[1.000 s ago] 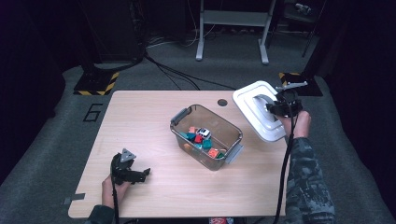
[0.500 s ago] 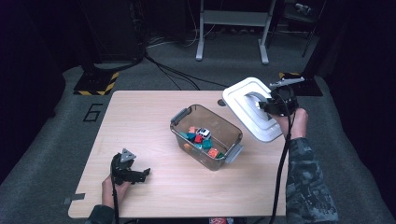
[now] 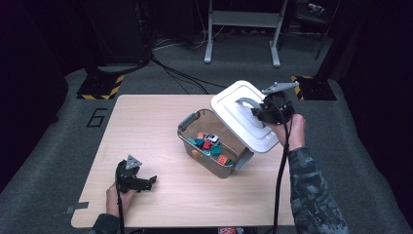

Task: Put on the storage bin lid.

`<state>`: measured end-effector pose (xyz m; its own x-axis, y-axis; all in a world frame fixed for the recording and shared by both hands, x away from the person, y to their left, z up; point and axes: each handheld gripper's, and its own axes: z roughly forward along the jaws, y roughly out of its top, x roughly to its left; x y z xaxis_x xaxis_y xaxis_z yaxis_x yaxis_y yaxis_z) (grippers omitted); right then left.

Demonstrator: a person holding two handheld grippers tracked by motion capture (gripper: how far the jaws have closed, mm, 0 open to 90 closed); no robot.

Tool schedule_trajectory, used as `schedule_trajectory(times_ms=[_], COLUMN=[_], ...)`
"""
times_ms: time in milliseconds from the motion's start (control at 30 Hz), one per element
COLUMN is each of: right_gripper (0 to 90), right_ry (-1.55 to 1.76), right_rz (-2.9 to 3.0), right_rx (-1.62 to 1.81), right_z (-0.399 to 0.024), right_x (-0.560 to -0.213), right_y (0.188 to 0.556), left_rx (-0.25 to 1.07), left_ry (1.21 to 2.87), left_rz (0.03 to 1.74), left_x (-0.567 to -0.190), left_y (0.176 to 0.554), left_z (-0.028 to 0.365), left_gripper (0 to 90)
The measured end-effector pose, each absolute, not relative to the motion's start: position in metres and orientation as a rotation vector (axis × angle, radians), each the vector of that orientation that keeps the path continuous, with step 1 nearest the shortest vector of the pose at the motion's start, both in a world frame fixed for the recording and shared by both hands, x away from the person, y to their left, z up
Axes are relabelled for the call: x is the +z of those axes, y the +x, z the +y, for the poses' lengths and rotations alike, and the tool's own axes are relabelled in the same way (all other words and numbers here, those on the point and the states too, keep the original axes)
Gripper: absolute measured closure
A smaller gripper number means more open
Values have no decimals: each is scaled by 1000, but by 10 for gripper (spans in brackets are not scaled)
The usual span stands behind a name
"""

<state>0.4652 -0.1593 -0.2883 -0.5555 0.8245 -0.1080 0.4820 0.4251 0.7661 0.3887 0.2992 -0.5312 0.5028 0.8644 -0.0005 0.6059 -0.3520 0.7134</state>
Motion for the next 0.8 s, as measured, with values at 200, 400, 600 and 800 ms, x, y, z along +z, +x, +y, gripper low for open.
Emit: schedule_trajectory(times_ms=[200,400,600,800], right_gripper=[673,673,672,672], right_ry=[1050,1046,1073,1063], right_rz=[2291,2350,2396,2448], right_rx=[989,986,956,913], right_z=[-139,-119,-99,-82], right_x=[-296,-311,-327,-342], right_y=[467,473,478,482], left_rx=[517,516,515,516], left_ry=[2088,2091,2082,2074], left_rz=[1192,1191,1196,1201], left_x=[-532,-532,-532,-532], left_y=[389,389,389,389], left_z=[300,300,299,299], left_gripper=[2,2,2,2])
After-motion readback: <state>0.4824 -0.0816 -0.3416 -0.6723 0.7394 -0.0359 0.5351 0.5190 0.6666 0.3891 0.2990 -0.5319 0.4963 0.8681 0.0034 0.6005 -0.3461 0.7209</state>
